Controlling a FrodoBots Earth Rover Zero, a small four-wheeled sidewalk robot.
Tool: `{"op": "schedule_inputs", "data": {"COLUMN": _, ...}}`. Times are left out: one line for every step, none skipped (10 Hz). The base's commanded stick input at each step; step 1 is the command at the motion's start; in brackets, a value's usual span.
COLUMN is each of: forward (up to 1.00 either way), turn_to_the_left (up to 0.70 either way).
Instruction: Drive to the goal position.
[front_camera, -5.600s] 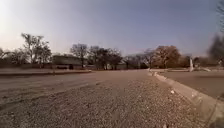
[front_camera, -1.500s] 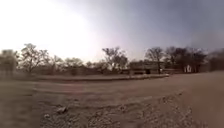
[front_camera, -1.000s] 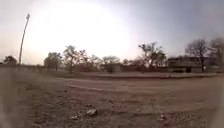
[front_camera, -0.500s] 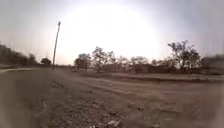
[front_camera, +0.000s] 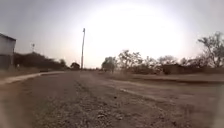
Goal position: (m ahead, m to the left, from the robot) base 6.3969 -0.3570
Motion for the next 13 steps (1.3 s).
{"op": "schedule_inputs", "data": {"forward": 0.70, "turn_to_the_left": 0.35}}
{"op": "schedule_inputs", "data": {"forward": 0.70, "turn_to_the_left": 0.00}}
{"op": "schedule_inputs", "data": {"forward": 0.70, "turn_to_the_left": 0.00}}
{"op": "schedule_inputs", "data": {"forward": 0.70, "turn_to_the_left": 0.00}}
{"op": "schedule_inputs", "data": {"forward": 0.70, "turn_to_the_left": 0.00}}
{"op": "schedule_inputs", "data": {"forward": 0.70, "turn_to_the_left": 0.00}}
{"op": "schedule_inputs", "data": {"forward": 0.70, "turn_to_the_left": 0.00}}
{"op": "schedule_inputs", "data": {"forward": 0.70, "turn_to_the_left": 0.00}}
{"op": "schedule_inputs", "data": {"forward": 0.70, "turn_to_the_left": 0.00}}
{"op": "schedule_inputs", "data": {"forward": 0.70, "turn_to_the_left": 0.00}}
{"op": "schedule_inputs", "data": {"forward": 0.70, "turn_to_the_left": 0.00}}
{"op": "schedule_inputs", "data": {"forward": 0.70, "turn_to_the_left": -0.35}}
{"op": "schedule_inputs", "data": {"forward": 0.70, "turn_to_the_left": -0.35}}
